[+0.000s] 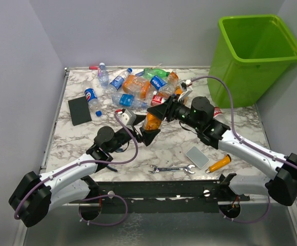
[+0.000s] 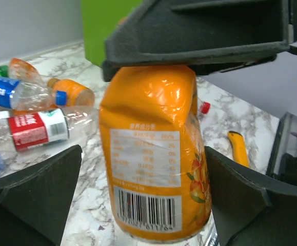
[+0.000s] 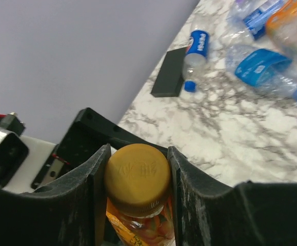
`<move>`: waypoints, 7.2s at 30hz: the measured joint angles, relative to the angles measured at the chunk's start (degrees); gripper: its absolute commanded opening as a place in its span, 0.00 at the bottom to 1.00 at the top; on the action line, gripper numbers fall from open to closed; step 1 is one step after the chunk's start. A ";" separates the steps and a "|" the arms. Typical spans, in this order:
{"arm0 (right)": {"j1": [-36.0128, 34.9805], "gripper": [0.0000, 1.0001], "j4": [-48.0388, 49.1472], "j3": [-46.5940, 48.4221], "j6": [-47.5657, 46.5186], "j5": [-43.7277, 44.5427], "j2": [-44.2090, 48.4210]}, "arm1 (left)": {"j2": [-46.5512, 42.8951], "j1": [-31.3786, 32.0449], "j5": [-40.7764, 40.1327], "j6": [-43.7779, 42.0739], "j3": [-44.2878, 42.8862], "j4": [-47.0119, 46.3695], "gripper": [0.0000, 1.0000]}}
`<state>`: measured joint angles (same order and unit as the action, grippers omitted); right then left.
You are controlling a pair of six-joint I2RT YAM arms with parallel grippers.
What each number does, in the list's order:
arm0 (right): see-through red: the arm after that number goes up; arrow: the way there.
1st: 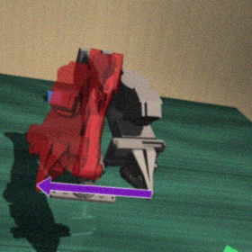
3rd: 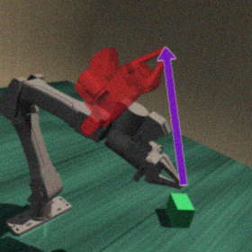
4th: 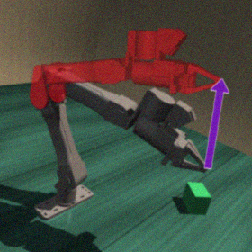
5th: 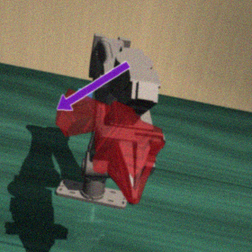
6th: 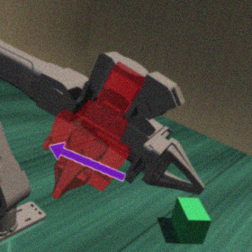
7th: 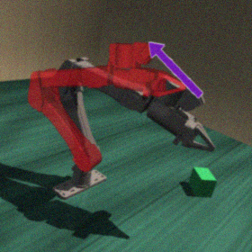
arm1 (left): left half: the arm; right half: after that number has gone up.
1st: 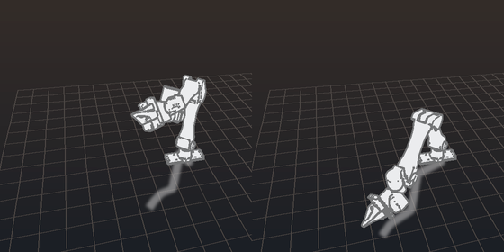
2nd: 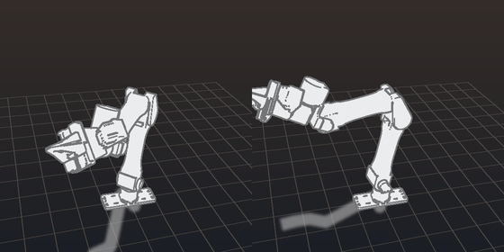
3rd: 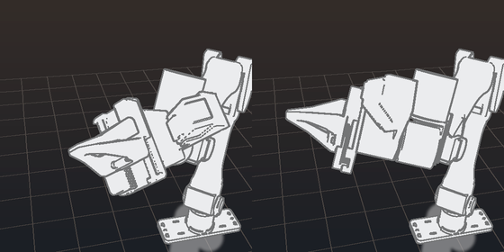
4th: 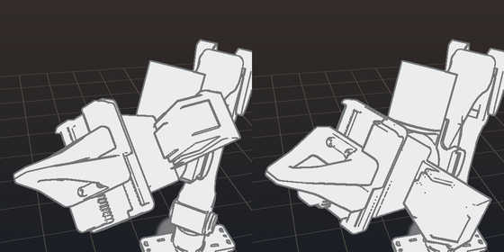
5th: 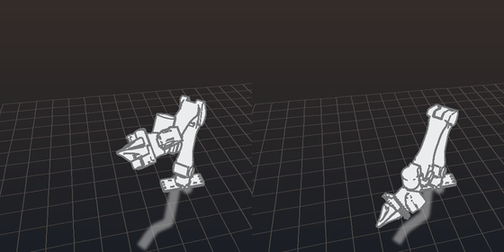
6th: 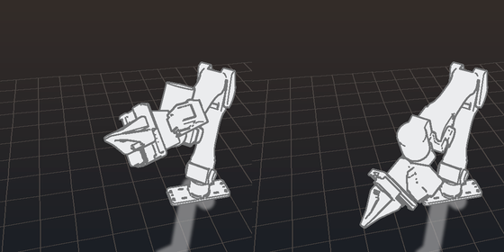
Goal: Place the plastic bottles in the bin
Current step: Pick up the plastic bottle at the center of the board, then place the plastic bottle in the trash bin, then pick up the plastic bottle at the center of the board.
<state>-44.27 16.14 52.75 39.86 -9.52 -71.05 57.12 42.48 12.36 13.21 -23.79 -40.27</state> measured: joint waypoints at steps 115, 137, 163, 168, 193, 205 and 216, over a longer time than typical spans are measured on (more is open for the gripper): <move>12.09 0.96 -11.87 -27.06 -2.12 -5.79 21.22 | 42.84 -35.06 -39.98 13.66 -39.58 53.48 0.77; 12.09 0.96 -18.03 -23.71 -4.37 -4.48 22.97 | 49.31 -37.29 -35.19 10.91 -41.18 52.02 0.41; 12.09 1.00 -26.34 -2.05 -11.98 -0.39 21.94 | 11.17 -4.81 -20.44 -13.25 -24.06 36.85 0.00; 12.09 1.00 -29.94 6.27 -14.16 0.37 21.44 | 6.71 3.98 -16.37 -31.19 -9.90 29.14 0.00; 8.59 0.98 -59.65 17.77 -32.11 -22.97 4.72 | -15.58 18.51 -20.68 -98.29 0.57 30.75 0.00; 0.70 0.96 -57.66 16.17 -31.74 -22.88 -3.28 | -14.97 19.50 -20.28 -104.35 -0.20 39.06 0.00; -3.13 0.88 -50.47 13.99 -29.62 -18.56 -6.32 | -15.04 20.76 -20.06 -104.63 -2.12 38.86 0.00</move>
<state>-47.40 -34.33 66.74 10.24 -28.08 -77.36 42.09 63.24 -7.70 -91.42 -25.91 -1.41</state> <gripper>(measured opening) 0.922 0.373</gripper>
